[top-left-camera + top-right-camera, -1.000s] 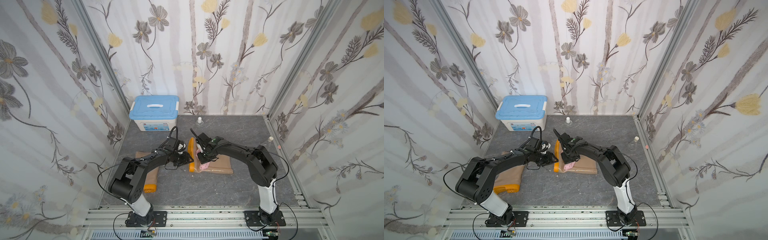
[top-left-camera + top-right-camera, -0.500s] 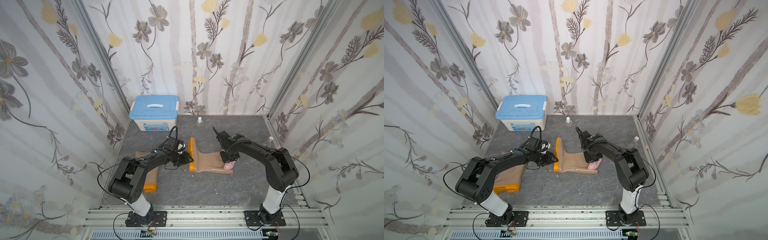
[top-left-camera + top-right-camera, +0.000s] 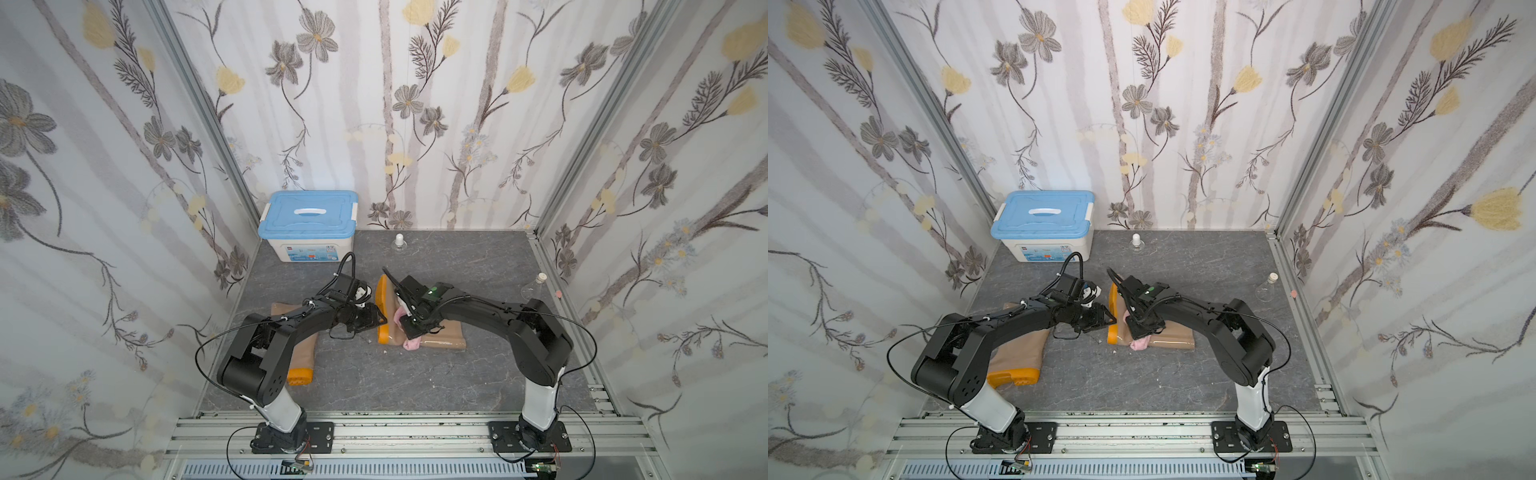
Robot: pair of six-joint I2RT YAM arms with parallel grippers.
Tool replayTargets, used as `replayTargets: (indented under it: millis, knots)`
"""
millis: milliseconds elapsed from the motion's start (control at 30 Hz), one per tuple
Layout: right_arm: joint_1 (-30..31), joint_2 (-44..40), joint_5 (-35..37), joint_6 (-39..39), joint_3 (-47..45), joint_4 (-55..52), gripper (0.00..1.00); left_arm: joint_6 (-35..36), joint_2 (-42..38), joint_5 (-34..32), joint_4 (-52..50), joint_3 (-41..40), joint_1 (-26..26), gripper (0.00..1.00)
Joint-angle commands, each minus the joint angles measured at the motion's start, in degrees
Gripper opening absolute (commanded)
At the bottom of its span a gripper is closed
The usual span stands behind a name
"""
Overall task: Wipe the rubber boots with a cloth
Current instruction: Wipe the dirt off the rubber boot.
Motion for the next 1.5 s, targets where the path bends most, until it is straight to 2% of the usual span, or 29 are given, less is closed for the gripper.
replayTargets:
  millis: [0, 100, 200, 300, 467, 567, 667, 800, 900, 1000, 1133, 1233, 1367, 1467]
  knots:
    - [-6.10, -5.44, 5.05, 1.20, -7.87, -6.35, 0.00, 0.64, 0.94, -9.57, -6.31, -0.35, 0.43, 0.48]
    - [-12.32, -9.56, 6.14, 0.85, -13.46, -7.75, 0.00, 0.73, 1.09, -9.55, -6.38, -0.08, 0.60, 0.48]
    - [-13.93, -10.57, 4.94, 0.30, -13.07, -7.50, 0.00, 0.75, 1.16, -9.39, -6.37, 0.10, 0.70, 0.48]
    - [-8.77, -9.47, 2.42, 1.44, -7.33, -4.51, 0.00, 0.72, 1.08, -9.40, -6.51, 0.10, 0.70, 0.48]
    - [3.33, 0.29, 3.49, 2.75, 9.37, -4.48, 0.00, 0.83, 0.89, -9.56, -6.92, 0.18, 0.79, 0.48]
    - [8.11, 3.69, 5.00, 2.59, 13.21, -4.26, 0.00, 0.97, 0.78, -9.65, -7.21, 0.18, 0.82, 0.48]
    - [9.12, 3.12, 7.13, 3.23, 9.08, -2.24, 0.00, 0.95, 0.91, -9.59, -6.88, 0.05, 0.87, 0.48]
    - [8.78, -0.03, 15.65, 4.49, -1.43, 0.39, 0.00, 0.61, 2.23, -8.30, -5.72, 0.18, 1.14, 0.48]
    - [7.26, -3.76, 22.92, 7.37, -8.17, -0.77, 0.00, 0.63, 2.36, -8.26, -5.79, 0.13, 1.34, 0.48]
    - [3.67, -9.48, 26.19, 10.37, -15.08, -2.30, 0.00, 0.67, 2.15, -8.27, -5.83, 0.18, 1.40, 0.48]
    - [-3.18, -17.64, 25.91, 12.71, -23.06, -4.69, 0.00, 0.65, 2.17, -8.25, -5.80, 0.18, 1.53, 0.48]
    - [-5.80, -20.14, 24.67, 12.80, -23.79, -5.96, 0.00, 0.60, 2.12, -8.16, -5.87, 0.18, 1.49, 0.48]
    - [-3.32, -17.94, 21.72, 8.22, -12.50, -3.97, 0.00, 0.54, 2.11, -8.16, -5.80, 0.21, 1.48, 0.48]
    - [-2.53, -12.10, 12.47, 6.53, -2.58, 3.45, 0.00, 0.61, 1.95, -8.24, -5.64, -0.06, 1.49, 0.48]
